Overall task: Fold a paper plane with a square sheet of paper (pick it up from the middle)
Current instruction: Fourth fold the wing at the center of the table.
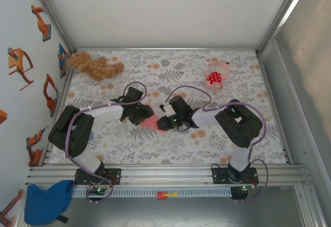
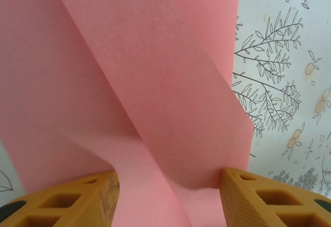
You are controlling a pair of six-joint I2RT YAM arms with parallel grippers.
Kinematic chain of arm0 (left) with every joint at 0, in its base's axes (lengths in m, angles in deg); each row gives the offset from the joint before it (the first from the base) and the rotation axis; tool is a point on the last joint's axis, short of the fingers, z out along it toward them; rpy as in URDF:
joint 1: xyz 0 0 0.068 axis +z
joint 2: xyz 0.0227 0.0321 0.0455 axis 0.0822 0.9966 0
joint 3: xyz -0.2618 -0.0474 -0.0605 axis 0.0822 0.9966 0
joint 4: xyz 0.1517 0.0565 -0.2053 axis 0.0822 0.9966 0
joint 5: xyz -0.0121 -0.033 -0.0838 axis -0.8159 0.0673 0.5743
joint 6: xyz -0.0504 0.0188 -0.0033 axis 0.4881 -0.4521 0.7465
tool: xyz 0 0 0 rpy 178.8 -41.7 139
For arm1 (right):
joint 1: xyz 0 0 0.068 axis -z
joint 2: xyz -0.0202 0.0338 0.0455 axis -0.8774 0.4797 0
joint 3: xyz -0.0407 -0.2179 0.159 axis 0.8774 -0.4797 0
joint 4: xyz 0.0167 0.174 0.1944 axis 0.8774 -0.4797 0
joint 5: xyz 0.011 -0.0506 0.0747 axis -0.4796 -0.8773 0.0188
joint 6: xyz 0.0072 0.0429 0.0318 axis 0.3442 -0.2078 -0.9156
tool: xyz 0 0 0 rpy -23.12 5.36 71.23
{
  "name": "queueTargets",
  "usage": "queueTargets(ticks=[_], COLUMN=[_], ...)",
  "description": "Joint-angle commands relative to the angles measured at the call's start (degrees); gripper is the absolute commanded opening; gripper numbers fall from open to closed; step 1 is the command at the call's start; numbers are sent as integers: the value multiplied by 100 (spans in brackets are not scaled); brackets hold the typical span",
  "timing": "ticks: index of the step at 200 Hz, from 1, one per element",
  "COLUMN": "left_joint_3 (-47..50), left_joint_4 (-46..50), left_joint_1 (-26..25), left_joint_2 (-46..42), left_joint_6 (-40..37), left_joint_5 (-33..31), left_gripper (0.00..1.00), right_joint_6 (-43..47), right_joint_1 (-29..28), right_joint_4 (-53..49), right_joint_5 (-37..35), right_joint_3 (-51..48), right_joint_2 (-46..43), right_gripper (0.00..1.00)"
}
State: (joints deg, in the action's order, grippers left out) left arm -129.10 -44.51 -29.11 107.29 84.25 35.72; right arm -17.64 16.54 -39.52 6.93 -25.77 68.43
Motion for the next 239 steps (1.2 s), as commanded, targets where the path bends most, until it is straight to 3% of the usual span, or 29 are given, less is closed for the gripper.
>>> queueTargets(ticks=[1,96,160,239], left_joint_3=[169,-313,-178,1054], left_joint_4=[821,792,279,-2120], left_joint_1=[-27,-28,-28,-6], left_joint_2=[321,3,-978,-1093], left_joint_6=[-36,-318,-430,-229], left_joint_5=[-369,-97,-131,694], left_gripper=[56,56,56,22], right_joint_6=[169,-226,-309,-388], right_joint_1=[41,399,471,489], right_joint_4=[-168,357,408,414], right_joint_5=[-22,669,806,806], right_joint_3=[31,-230,-270,-268], right_joint_2=[-44,284,333,378], right_gripper=[18,7,6,7])
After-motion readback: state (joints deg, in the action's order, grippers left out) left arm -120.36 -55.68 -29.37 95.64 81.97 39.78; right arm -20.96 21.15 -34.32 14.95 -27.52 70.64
